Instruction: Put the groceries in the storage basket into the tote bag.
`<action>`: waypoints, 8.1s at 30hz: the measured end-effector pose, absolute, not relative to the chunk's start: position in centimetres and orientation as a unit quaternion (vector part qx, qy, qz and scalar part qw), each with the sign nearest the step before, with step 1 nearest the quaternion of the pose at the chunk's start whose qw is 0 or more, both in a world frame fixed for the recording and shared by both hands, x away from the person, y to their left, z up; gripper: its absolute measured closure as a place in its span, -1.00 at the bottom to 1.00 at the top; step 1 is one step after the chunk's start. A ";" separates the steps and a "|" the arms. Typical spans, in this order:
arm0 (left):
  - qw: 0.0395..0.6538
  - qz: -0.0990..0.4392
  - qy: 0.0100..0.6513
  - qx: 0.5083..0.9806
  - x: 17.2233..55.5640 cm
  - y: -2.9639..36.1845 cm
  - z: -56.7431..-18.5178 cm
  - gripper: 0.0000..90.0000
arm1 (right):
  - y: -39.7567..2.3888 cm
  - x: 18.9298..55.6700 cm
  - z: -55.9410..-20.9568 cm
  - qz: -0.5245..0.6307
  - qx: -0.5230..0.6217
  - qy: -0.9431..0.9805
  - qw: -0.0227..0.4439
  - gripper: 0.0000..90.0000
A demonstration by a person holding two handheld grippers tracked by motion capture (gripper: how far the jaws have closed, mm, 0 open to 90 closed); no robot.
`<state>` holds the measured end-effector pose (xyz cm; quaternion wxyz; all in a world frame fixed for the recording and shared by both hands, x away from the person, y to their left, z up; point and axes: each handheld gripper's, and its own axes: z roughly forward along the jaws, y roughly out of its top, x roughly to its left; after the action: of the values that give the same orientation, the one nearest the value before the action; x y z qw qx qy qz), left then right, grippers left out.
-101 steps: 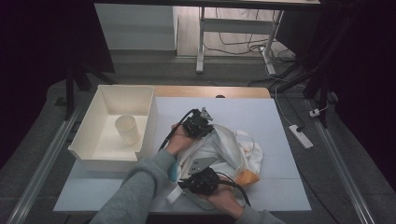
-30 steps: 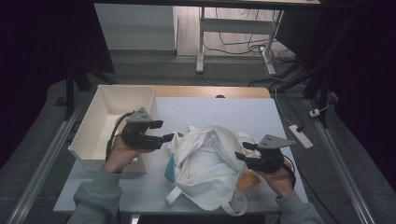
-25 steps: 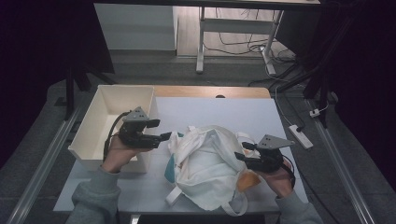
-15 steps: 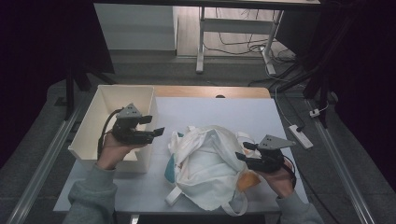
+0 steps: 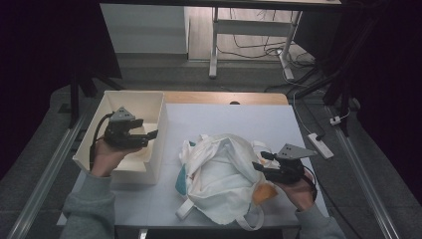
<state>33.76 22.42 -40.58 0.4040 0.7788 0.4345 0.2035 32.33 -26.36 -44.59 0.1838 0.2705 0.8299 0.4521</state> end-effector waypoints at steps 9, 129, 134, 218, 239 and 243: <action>0.371 0.219 0.480 0.764 34.7 24.4 -41.5 -0.50 | -26.2 32.4 -44.9 0.449 0.271 0.833 0.179 0.09; 0.562 0.204 0.409 0.689 31.6 22.8 -36.3 -0.57 | -26.1 32.6 -45.6 0.443 0.272 0.833 0.191 0.08; 0.561 0.191 0.389 0.705 31.6 21.3 -36.3 -0.57 | -26.1 32.6 -45.6 0.443 0.272 0.832 0.191 0.08; 0.513 0.047 0.268 0.814 33.3 5.2 -40.8 -0.66 | -15.0 30.8 -44.5 0.471 0.212 0.833 0.197 -0.51; 0.558 0.095 0.307 0.766 32.8 12.4 -37.0 -0.66 | -15.2 33.4 -47.1 0.435 0.248 0.844 0.192 -0.50; 0.561 0.098 0.309 0.762 32.8 12.9 -36.8 -0.65 | -14.7 33.6 -47.8 0.432 0.243 0.848 0.189 -0.50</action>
<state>32.75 12.88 -36.78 0.5610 0.7618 0.3089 0.0979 33.60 -14.72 -47.83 0.1894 0.2431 0.8478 0.4317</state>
